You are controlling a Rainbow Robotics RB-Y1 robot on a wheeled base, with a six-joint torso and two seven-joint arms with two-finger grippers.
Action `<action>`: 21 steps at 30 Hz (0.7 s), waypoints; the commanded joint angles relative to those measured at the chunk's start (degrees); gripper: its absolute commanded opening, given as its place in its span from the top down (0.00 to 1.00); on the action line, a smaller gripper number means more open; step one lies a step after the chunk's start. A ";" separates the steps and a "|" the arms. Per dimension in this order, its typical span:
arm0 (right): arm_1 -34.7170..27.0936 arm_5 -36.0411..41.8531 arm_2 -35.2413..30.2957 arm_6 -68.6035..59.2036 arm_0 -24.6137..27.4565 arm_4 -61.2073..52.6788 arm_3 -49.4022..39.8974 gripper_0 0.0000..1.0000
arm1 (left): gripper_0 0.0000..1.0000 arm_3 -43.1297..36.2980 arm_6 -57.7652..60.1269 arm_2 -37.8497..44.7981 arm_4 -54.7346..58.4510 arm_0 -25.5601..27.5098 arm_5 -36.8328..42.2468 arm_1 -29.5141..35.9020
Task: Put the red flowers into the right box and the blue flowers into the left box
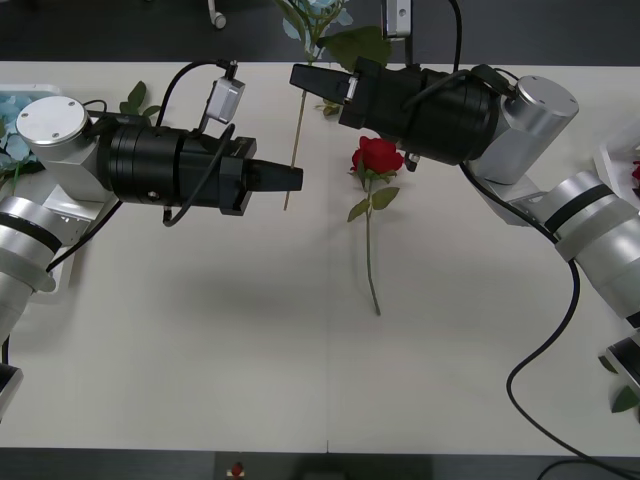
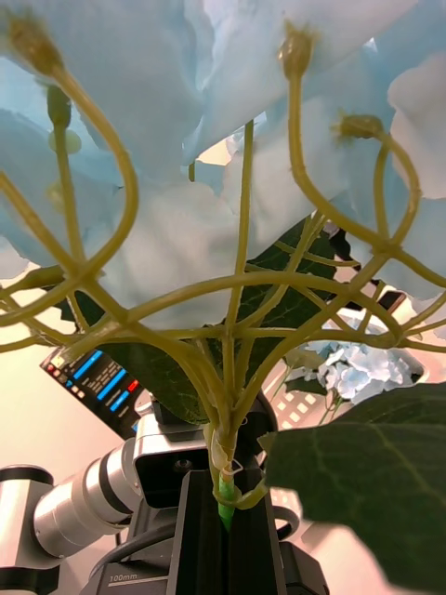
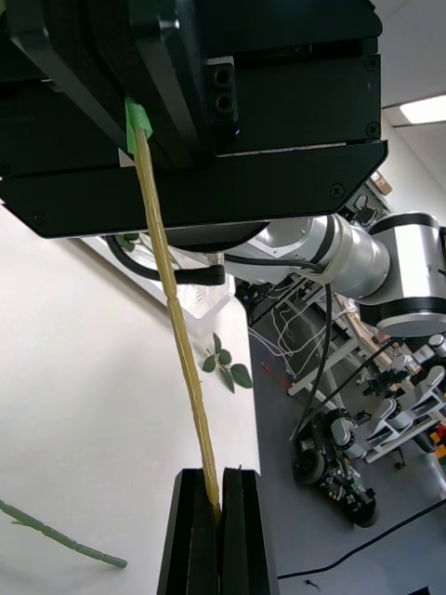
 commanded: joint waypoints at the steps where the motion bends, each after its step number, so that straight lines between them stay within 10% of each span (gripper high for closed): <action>1: 0.62 0.14 -0.50 -0.28 -2.36 -0.74 -0.67 1.00 | 1.00 -2.31 -0.45 0.66 0.40 -2.05 0.38 0.28; 6: 0.27 0.23 -0.41 -0.20 -2.45 -0.65 -0.67 0.95 | 1.00 -2.83 -0.18 0.66 0.75 -2.05 0.38 0.28; 8: 0.09 0.23 -0.41 -0.37 -2.36 -0.39 -0.67 0.62 | 1.00 -2.83 -0.18 0.66 0.84 -2.05 0.38 0.28; 11: -0.26 0.23 -0.41 -0.63 -2.36 0.67 -0.67 0.42 | 1.00 -2.83 -0.18 0.66 0.93 -2.05 0.64 0.28; 21: -1.58 0.23 -0.41 0.77 -2.45 5.68 -0.67 0.19 | 1.00 -2.83 0.26 2.41 1.37 -1.78 1.70 0.89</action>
